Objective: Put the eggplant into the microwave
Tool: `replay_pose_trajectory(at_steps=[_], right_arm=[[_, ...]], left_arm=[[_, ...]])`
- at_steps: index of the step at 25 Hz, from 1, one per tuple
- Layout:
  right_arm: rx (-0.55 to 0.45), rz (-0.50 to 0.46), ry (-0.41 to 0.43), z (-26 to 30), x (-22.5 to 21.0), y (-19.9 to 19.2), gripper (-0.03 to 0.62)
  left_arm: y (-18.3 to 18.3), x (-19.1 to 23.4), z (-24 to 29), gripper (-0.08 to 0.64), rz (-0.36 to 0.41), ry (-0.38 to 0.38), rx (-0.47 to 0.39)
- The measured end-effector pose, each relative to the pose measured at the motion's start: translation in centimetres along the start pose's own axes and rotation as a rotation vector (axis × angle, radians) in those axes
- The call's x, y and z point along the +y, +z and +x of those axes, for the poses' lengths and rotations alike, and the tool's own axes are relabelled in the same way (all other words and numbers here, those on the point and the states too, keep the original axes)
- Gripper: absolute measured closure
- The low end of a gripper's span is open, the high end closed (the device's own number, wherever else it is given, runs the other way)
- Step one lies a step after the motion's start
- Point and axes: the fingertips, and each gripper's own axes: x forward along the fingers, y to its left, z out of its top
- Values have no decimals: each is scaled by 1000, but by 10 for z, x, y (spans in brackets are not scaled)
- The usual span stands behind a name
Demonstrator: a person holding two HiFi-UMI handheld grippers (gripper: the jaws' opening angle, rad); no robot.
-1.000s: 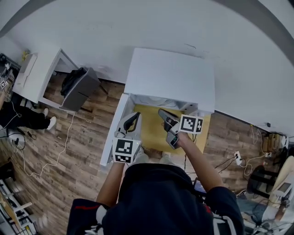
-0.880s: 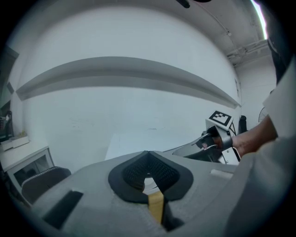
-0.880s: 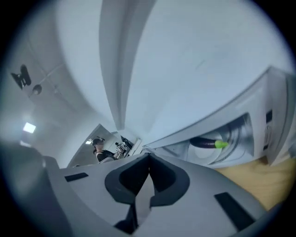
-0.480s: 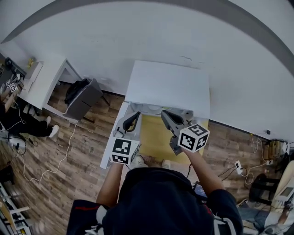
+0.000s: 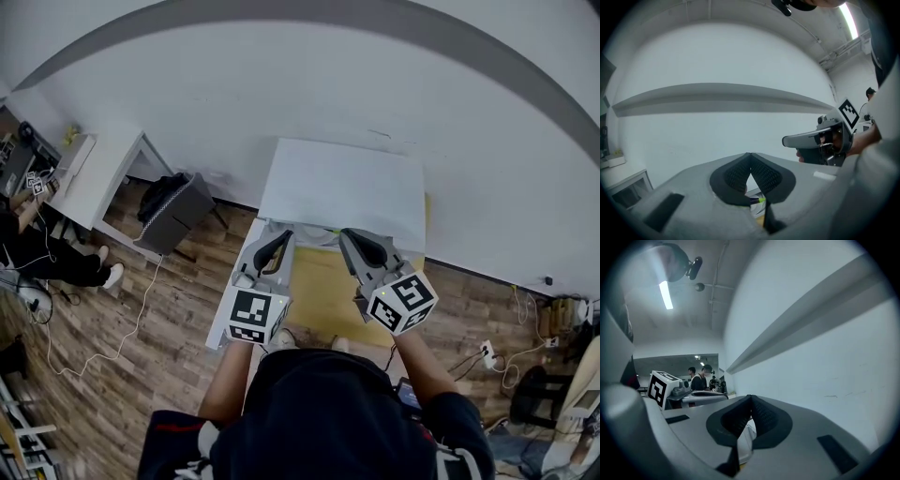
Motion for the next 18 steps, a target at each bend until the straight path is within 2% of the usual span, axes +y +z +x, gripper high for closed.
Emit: replay_pose_trajectory(at_steps=[5,18], right_arm=[[-35,-48,-10,-2,-1,10,580],[-50,-90,-25,-3,-4,12,580]], left_arm=[[12,2,1,546,26,14,-48],[20,-2,-1,546,42,28,-73]])
